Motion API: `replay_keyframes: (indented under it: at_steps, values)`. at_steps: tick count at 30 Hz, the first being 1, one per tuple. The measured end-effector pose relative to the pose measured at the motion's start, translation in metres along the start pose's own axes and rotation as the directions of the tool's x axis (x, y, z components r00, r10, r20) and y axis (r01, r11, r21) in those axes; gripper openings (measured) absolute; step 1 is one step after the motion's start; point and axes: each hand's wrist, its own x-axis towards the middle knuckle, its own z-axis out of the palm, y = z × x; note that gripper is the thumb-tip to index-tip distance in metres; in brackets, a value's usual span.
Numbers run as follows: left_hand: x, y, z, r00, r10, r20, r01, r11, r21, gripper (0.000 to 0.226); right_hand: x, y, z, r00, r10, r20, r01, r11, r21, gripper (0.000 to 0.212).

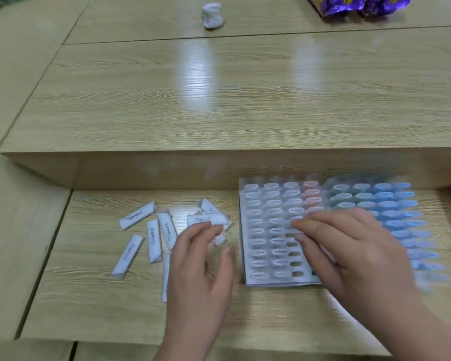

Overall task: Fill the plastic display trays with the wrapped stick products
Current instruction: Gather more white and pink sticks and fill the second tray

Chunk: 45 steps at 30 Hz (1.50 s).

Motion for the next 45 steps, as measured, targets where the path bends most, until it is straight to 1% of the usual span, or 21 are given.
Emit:
replay_keyframes:
  at_steps: [2,4,5,7,9,11,13,15,18,20,22,24,25,27,29,31,33,35,38,41,45]
  values:
    - [-0.003,-0.021,-0.017,0.996,-0.069,-0.059,0.073,0.995,0.072,0.027,0.011,-0.033,0.016,0.998,-0.030,0.050,0.028,0.998,0.049,0.018]
    - [-0.004,-0.041,-0.034,0.987,-0.127,-0.094,0.141,0.976,0.167,0.026,0.025,-0.065,0.034,0.984,-0.062,0.165,0.052,0.997,0.063,0.020]
    - [-0.004,-0.049,-0.042,0.983,-0.162,-0.086,0.177,0.960,0.218,0.027,0.032,-0.081,0.045,0.969,-0.063,0.240,0.056,0.998,0.035,0.021]
    - [-0.006,-0.061,-0.052,0.968,-0.249,-0.033,0.247,0.919,0.307,0.034,0.045,-0.110,0.065,0.908,-0.011,0.419,0.050,0.995,-0.082,0.025]
    - [-0.008,-0.068,-0.058,0.954,-0.300,-0.009,0.285,0.896,0.341,0.036,0.056,-0.133,0.082,0.815,0.100,0.570,0.059,0.966,-0.252,0.024]
    - [-0.008,-0.069,-0.060,0.952,-0.304,-0.019,0.291,0.889,0.354,0.032,0.057,-0.145,0.101,0.745,0.207,0.634,0.026,0.941,-0.338,0.017]
    - [-0.005,-0.068,-0.062,0.949,-0.314,-0.013,0.297,0.881,0.369,0.025,0.054,-0.145,0.114,0.729,0.284,0.623,0.000,0.910,-0.415,0.019]
    - [-0.002,-0.069,-0.064,0.941,-0.338,0.009,0.308,0.870,0.385,0.022,0.053,-0.143,0.119,0.732,0.313,0.605,0.008,0.884,-0.467,0.021]
    - [0.002,-0.069,-0.068,0.921,-0.388,0.033,0.351,0.864,0.360,0.022,0.052,-0.140,0.117,0.721,0.336,0.606,-0.037,0.892,-0.450,0.022]
    - [0.004,-0.070,-0.069,0.906,-0.420,0.052,0.390,0.876,0.285,0.022,0.053,-0.140,0.109,0.738,0.317,0.596,-0.059,0.910,-0.411,0.020]
    - [0.004,-0.071,-0.072,0.899,-0.427,0.095,0.412,0.900,0.146,0.021,0.055,-0.145,0.093,0.762,0.307,0.570,-0.075,0.916,-0.393,0.019]
    - [0.004,-0.067,-0.079,0.903,-0.406,0.143,0.408,0.913,0.015,0.020,0.050,-0.148,0.075,0.805,0.279,0.524,-0.118,0.940,-0.319,0.028]
    - [0.004,-0.063,-0.083,0.912,-0.382,0.148,0.390,0.920,-0.028,0.024,0.046,-0.147,0.065,0.825,0.265,0.499,-0.138,0.951,-0.277,0.030]
    - [0.004,-0.049,-0.088,0.939,-0.327,0.110,0.336,0.939,-0.074,0.027,0.039,-0.138,0.042,0.864,0.284,0.416,-0.194,0.950,-0.245,0.026]
    - [0.006,-0.026,-0.086,0.959,-0.276,0.062,0.282,0.950,-0.133,0.022,0.030,-0.118,0.016,0.893,0.344,0.290,-0.275,0.927,-0.254,0.018]
    - [0.010,0.003,-0.079,0.976,-0.210,0.065,0.219,0.954,-0.203,0.021,0.021,-0.091,-0.008,0.882,0.405,0.239,-0.351,0.905,-0.239,0.008]
    - [0.014,0.029,-0.063,0.985,-0.129,0.112,0.153,0.957,-0.245,0.022,0.012,-0.059,-0.027,0.854,0.467,0.229,-0.424,0.880,-0.213,0.018]
    - [0.018,0.050,-0.044,0.982,-0.047,0.182,0.093,0.962,-0.255,0.014,0.006,-0.030,-0.037,0.850,0.470,0.236,-0.430,0.880,-0.204,0.029]
    - [0.021,0.070,-0.016,0.976,0.077,0.203,-0.043,0.985,-0.168,0.012,0.002,-0.007,-0.041,0.869,0.439,0.229,-0.396,0.894,-0.210,0.038]
    - [0.020,0.079,0.003,0.971,0.137,0.196,-0.122,0.989,-0.083,0.013,0.005,0.004,-0.037,0.887,0.370,0.276,-0.338,0.928,-0.159,0.030]
    - [0.018,0.077,0.019,0.969,0.144,0.200,-0.136,0.989,-0.050,0.013,0.009,0.018,-0.023,0.911,0.261,0.319,-0.257,0.965,-0.054,0.015]
